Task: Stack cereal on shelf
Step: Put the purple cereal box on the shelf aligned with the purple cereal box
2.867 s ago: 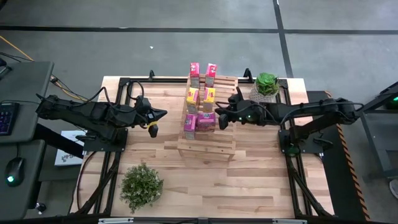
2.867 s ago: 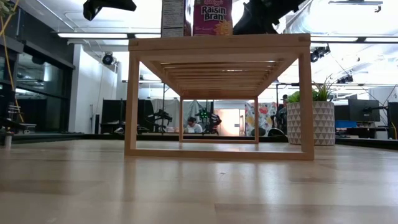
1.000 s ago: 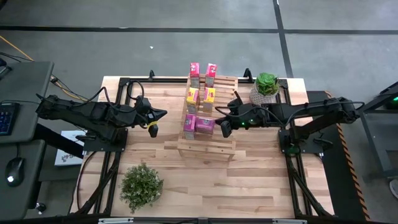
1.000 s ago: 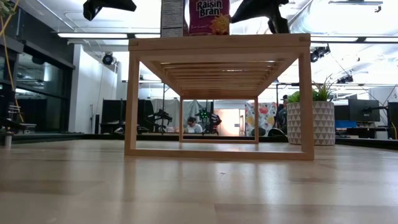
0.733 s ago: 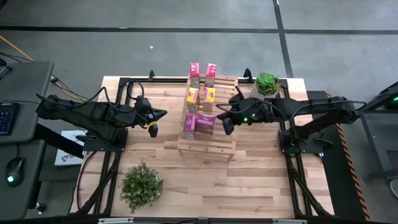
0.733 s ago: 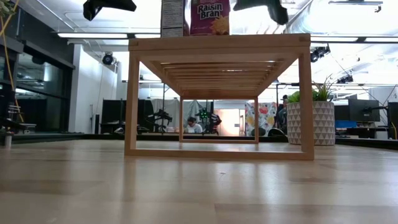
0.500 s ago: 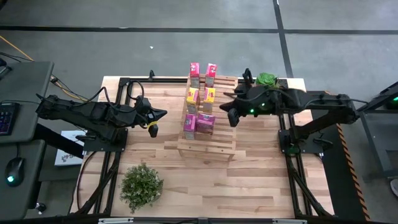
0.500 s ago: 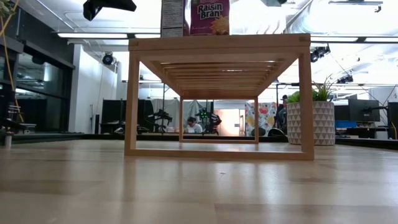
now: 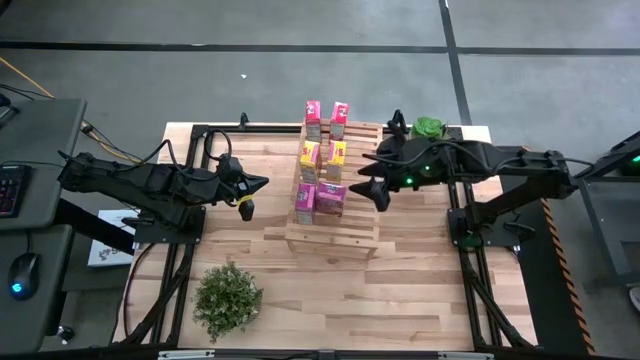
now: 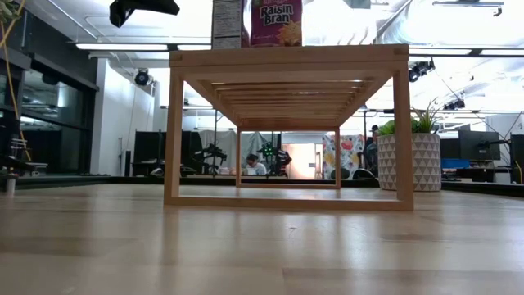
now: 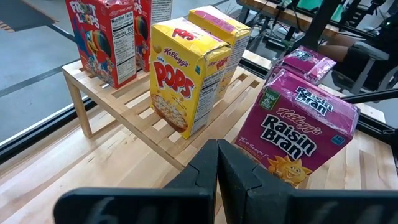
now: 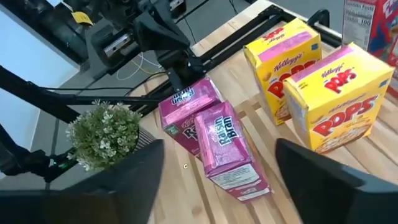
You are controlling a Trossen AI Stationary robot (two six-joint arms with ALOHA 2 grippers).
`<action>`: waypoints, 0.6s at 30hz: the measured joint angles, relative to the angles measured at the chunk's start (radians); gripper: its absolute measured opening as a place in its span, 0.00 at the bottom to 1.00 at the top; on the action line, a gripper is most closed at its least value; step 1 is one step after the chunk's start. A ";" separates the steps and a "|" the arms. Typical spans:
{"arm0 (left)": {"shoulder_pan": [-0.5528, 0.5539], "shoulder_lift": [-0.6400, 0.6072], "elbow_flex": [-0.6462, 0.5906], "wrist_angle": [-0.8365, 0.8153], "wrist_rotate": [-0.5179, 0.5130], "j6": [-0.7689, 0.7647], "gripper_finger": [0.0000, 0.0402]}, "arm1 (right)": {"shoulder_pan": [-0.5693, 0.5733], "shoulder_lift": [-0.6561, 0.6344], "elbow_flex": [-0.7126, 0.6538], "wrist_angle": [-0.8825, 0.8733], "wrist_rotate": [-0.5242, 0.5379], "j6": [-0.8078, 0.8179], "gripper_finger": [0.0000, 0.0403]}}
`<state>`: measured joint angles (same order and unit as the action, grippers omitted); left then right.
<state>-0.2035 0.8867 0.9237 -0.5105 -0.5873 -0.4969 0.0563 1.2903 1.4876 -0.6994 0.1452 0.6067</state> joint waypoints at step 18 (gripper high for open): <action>0.000 0.000 0.000 0.001 0.000 -0.001 0.00 | 0.125 0.142 -0.001 0.039 0.193 -0.281 0.94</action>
<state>-0.2031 0.8867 0.9237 -0.5100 -0.5869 -0.4979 0.1810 1.4327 1.4868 -0.6608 0.3383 0.3262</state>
